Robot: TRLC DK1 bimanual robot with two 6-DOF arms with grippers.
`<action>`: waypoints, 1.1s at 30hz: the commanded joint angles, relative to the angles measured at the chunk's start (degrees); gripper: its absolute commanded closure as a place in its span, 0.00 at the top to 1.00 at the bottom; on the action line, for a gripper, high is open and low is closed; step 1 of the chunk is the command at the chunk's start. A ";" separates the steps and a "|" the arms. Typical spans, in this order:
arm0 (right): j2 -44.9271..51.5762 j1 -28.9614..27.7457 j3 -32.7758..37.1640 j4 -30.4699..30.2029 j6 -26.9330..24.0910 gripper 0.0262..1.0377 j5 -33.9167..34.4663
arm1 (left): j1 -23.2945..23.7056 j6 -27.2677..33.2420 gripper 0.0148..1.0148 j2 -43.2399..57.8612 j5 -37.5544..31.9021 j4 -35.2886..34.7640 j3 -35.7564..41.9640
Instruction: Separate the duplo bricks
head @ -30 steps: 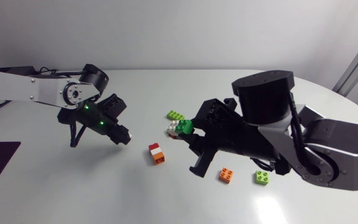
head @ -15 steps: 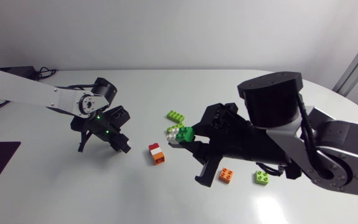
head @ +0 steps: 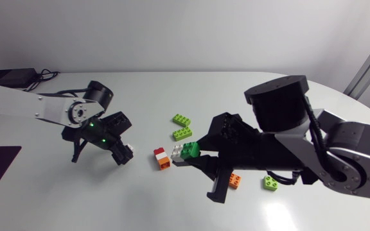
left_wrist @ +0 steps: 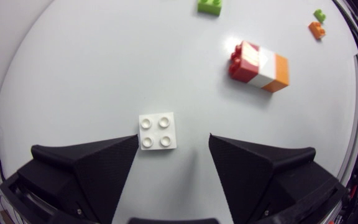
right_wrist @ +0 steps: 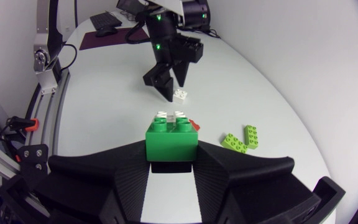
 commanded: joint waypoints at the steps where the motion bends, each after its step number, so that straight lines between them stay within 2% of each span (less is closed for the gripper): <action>1: 0.55 -0.63 2.36 -1.60 0.72 0.26 -2.21 | 0.14 4.63 0.89 -8.89 3.08 0.13 -1.39; 4: 1.60 -1.42 4.30 -4.33 0.28 0.26 -5.90 | -0.48 8.76 0.89 -16.63 8.62 -0.22 -2.80; 8: 3.45 -2.03 6.67 -7.23 -1.13 0.26 -8.63 | -1.71 14.74 0.89 -21.99 15.30 -4.18 -3.85; 12: 4.94 -2.39 8.43 -9.51 -2.45 0.26 -10.82 | -1.80 20.98 0.89 -24.62 22.68 -10.42 -4.20; 17: 6.79 -2.39 9.83 -10.48 -3.50 0.26 -11.79 | -1.89 27.92 0.89 -26.47 27.69 -16.04 -4.73; 24: 9.60 -0.63 12.03 -10.13 -3.77 0.26 -11.44 | -2.24 32.93 0.89 -26.56 34.37 -24.39 -2.27; 33: 11.80 2.27 13.35 -9.34 -2.54 0.26 -10.47 | -4.52 32.76 0.89 -23.04 34.99 -23.69 -0.86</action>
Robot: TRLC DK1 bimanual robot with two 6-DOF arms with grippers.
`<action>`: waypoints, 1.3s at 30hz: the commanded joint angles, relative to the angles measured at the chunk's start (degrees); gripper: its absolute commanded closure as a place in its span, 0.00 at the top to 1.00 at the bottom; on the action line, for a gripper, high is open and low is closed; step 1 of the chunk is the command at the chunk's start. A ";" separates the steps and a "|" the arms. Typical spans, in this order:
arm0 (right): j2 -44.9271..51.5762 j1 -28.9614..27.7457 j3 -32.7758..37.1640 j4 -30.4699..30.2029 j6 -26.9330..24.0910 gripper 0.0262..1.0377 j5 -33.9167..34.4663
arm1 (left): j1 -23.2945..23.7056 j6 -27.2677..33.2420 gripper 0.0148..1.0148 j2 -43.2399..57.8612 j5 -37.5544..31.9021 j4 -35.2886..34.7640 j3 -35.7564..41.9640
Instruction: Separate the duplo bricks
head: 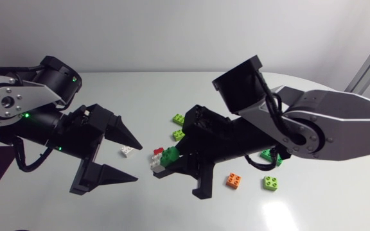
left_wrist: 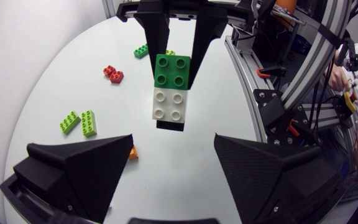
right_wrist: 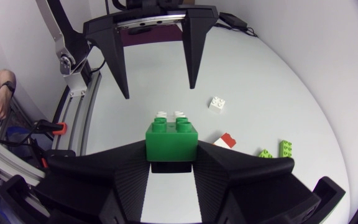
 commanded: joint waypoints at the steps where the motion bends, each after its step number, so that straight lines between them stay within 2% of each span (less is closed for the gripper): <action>1: 1.35 0.81 1.42 0.54 0.13 0.26 0.31 | -0.87 2.22 0.89 2.23 0.85 -0.26 1.45; 18: 1.44 2.92 1.77 0.72 1.36 0.26 0.57 | -3.86 1.26 0.88 6.18 3.48 0.36 3.92; 31: 0.30 3.18 1.24 0.72 1.63 0.26 0.57 | -4.04 0.73 0.78 8.38 6.30 0.36 4.71; 33: 0.03 3.18 0.98 0.81 1.63 0.26 0.57 | -4.13 0.73 0.71 8.64 6.74 0.36 4.71; 35: -0.32 3.18 0.80 0.81 1.63 0.26 0.57 | -4.30 0.73 0.70 8.99 6.91 0.36 4.71; 39: -1.02 3.18 0.45 0.72 1.71 0.26 0.57 | -4.74 0.55 0.58 9.08 7.35 0.27 4.79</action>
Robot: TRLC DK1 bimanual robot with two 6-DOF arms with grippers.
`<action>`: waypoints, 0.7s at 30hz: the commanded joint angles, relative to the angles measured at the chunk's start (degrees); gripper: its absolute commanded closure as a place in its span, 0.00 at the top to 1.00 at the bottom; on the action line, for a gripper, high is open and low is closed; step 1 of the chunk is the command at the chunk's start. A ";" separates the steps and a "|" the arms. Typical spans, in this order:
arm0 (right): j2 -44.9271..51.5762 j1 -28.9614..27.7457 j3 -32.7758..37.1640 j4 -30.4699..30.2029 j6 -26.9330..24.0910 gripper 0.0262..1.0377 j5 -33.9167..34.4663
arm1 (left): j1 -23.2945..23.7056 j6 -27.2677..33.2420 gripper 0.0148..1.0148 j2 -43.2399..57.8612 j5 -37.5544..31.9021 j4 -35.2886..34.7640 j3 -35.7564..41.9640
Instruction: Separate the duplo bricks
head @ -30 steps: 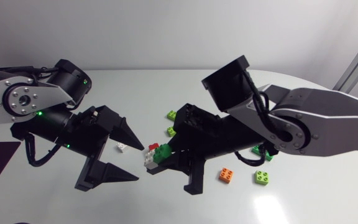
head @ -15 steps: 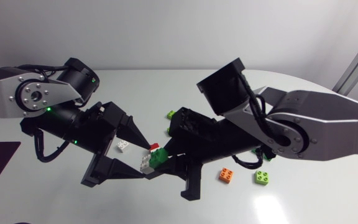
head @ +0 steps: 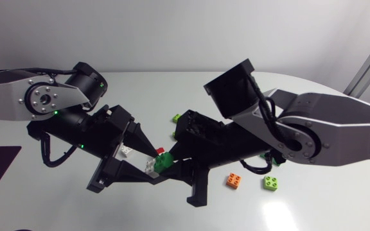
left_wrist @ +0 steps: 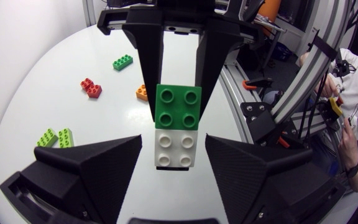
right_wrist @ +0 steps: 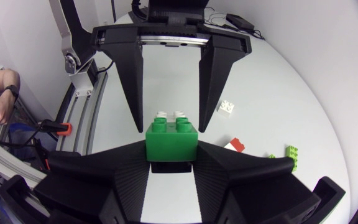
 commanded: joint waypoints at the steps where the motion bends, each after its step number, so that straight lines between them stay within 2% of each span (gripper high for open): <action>1: -1.44 0.49 0.05 0.52 1.08 0.26 0.11 | -0.65 0.31 0.57 1.19 1.43 -0.26 1.80; 6: -2.05 0.41 -0.38 0.43 0.99 0.26 0.11 | -1.09 0.23 0.53 1.28 1.69 -0.26 1.45; 10: -2.32 0.41 -0.82 0.52 0.99 0.26 0.02 | -1.18 0.23 0.31 1.28 2.48 -0.26 1.27; 21: -3.11 0.14 -1.70 0.35 1.17 0.28 -0.51 | -1.27 0.40 0.30 0.75 3.63 -0.61 0.31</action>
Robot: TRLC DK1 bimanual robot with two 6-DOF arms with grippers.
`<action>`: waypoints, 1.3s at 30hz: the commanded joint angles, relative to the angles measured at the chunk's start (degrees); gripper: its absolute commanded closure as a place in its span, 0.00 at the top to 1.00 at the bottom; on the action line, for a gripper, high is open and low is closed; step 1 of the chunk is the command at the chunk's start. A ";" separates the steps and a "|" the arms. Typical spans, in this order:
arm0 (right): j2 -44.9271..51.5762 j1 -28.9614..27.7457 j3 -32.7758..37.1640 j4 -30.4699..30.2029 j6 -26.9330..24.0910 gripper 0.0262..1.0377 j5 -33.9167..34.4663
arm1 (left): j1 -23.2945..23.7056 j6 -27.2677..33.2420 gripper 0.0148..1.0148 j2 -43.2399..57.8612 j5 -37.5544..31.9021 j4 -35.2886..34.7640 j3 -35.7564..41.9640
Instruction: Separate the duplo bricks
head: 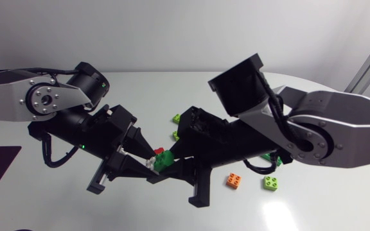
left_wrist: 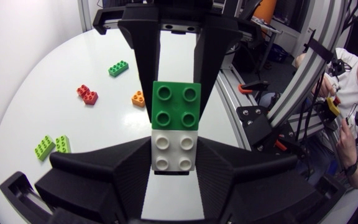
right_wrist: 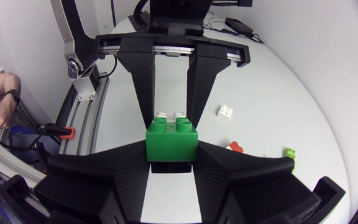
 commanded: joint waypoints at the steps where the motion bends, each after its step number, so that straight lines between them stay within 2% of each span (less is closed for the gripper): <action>1: -1.16 -0.14 -1.59 0.41 0.18 0.32 -0.42 | -0.48 0.29 0.30 0.66 1.75 -0.80 0.18; 2: -1.25 -0.23 -1.77 0.32 0.18 0.40 -0.51 | -0.48 0.38 0.30 0.66 1.75 -0.80 0.18; 4: -1.87 -0.23 -1.95 -0.21 0.18 0.66 -0.59 | -0.48 0.38 0.29 0.58 1.83 -0.80 0.18; 6: -3.01 -0.23 -2.21 -0.82 0.18 0.86 -0.59 | -0.13 0.38 0.29 0.49 1.83 -0.98 0.44; 17: -3.27 -0.32 -3.62 -1.35 -0.87 0.87 -0.51 | 0.22 0.73 0.29 -1.01 2.01 -2.65 0.88; 20: -2.92 -0.58 -3.97 -1.08 -0.96 0.86 -0.59 | 0.13 0.73 0.29 -1.53 2.01 -3.09 0.88; 23: -2.92 -0.49 -4.06 -1.00 -1.05 0.71 -0.59 | 0.13 0.73 0.29 -1.80 2.01 -3.35 0.88; 26: -2.92 -0.32 -4.06 -0.82 -0.96 0.52 -0.51 | 0.13 0.73 0.29 -1.89 2.01 -3.53 0.88; 31: -2.48 -0.05 -4.06 -0.21 -0.96 0.28 -0.51 | 0.04 0.73 0.29 -2.15 2.01 -3.70 0.70; 39: -2.30 0.30 -3.70 -0.12 -1.05 0.27 -0.33 | -0.39 1.43 0.30 -2.68 2.01 -5.55 0.70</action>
